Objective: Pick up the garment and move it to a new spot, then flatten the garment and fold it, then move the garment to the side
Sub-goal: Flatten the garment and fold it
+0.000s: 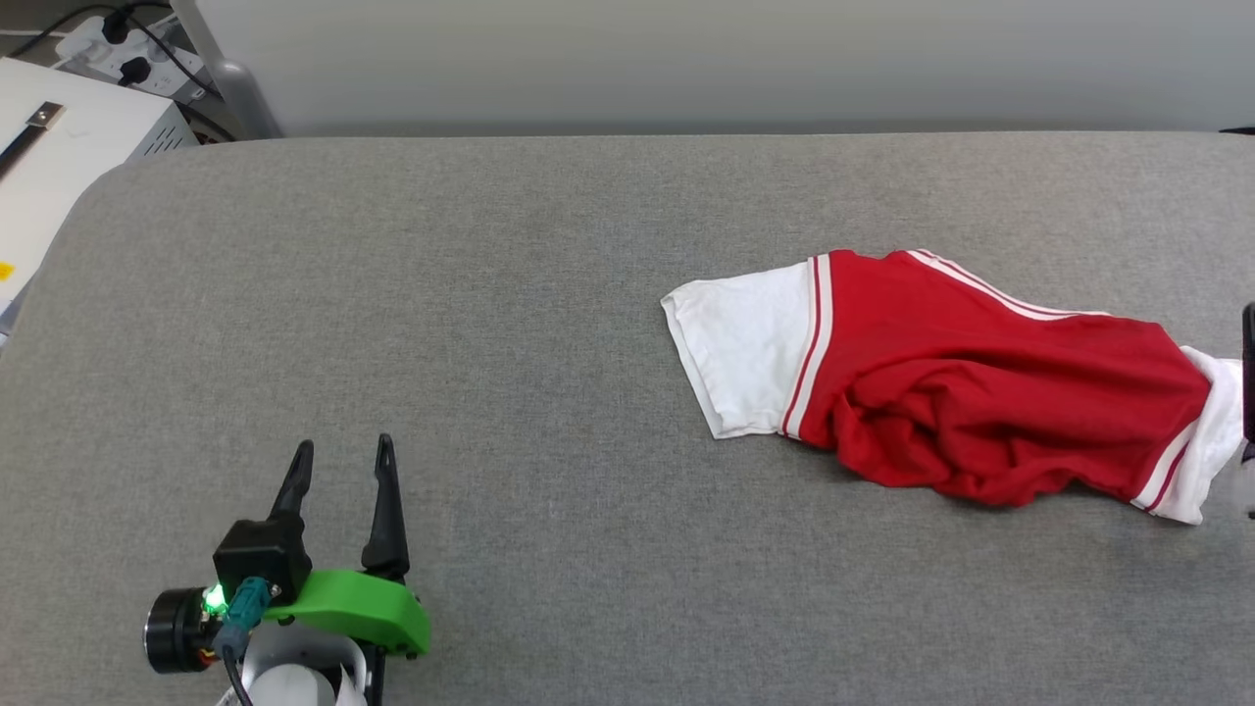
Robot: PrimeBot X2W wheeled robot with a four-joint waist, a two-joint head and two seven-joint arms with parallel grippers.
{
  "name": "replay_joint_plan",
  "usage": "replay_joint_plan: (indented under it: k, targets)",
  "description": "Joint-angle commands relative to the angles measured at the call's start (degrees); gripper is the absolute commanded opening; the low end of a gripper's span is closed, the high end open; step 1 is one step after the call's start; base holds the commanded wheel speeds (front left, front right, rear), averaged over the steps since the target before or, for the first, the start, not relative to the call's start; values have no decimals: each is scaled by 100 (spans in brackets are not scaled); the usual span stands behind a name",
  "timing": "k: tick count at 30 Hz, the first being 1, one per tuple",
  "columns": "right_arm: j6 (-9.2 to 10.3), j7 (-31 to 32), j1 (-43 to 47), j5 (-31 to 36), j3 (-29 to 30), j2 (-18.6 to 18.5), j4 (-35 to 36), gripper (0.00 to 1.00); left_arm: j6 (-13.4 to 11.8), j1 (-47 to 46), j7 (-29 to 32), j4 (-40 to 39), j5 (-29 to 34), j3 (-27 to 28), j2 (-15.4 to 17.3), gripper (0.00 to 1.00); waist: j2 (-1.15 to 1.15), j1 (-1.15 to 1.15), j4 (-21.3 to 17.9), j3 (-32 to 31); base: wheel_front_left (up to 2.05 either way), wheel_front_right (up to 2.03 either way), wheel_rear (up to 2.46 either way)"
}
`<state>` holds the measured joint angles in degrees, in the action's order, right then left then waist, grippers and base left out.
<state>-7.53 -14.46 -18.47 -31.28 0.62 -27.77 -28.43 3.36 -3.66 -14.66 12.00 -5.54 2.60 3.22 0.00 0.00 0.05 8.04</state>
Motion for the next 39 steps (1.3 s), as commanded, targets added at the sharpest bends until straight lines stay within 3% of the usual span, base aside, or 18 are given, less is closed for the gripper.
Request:
replay_joint_plan:
  k: [1,5,10,17,20,29,39]
  targets:
    - [4,-48,115,282,162,166,305,100,37,-182,-34,-28,35,35,36,100,0,0,-25,-17,0,0,0]
    - [4,-51,452,1181,618,892,1520,100,100,-393,-34,-31,91,20,63,100,0,0,-35,-36,0,0,0]
    - [4,-52,897,1809,504,1552,2616,100,220,-825,-34,79,143,-114,133,100,0,0,-52,4,0,0,0]
    - [4,-53,1277,1982,75,1883,3045,100,374,-1741,-28,500,107,-620,374,100,0,0,-154,186,0,0,0]
    - [4,-53,1333,2095,-56,1900,3076,100,405,-2384,242,822,-61,-1011,566,100,0,0,-250,321,0,0,0]
    - [4,-53,1124,2297,-187,1945,3144,100,412,-4472,2057,1202,-1559,-2907,1330,100,0,0,-673,848,0,0,0]
    - [4,-53,829,2429,-229,2030,3153,100,412,-6177,4907,1551,-3243,-4941,1598,100,0,0,-1091,1489,0,0,0]
